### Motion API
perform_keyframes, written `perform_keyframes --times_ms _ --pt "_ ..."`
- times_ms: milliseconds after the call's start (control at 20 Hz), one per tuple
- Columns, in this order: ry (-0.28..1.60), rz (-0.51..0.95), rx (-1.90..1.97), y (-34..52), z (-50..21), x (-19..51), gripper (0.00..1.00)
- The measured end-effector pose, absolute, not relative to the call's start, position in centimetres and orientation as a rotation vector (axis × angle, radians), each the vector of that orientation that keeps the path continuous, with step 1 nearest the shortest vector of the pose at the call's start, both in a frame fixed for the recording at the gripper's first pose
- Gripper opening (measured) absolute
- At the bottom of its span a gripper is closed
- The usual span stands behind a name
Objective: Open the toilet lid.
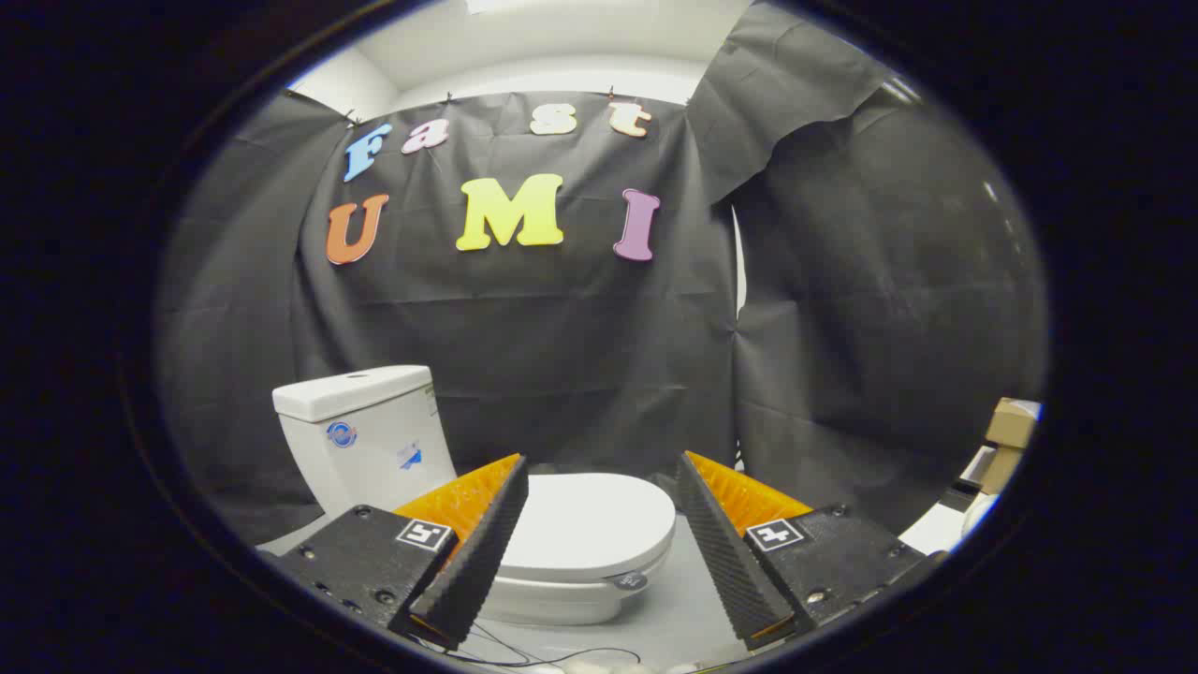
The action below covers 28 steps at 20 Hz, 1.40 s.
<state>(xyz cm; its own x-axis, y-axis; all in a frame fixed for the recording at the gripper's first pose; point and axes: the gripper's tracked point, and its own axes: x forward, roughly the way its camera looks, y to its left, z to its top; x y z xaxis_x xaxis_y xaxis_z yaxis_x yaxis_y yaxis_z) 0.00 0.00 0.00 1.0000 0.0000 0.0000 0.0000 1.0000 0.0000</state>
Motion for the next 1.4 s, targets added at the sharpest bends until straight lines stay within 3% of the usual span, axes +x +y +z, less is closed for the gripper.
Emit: perform_keyframes --times_ms 900,1400 --pt "0.033 0.015 0.015 1.3 -0.2 2.9 0.99" --pt "0.127 0.147 0.15 -0.3 -2.0 11.8 0.99"
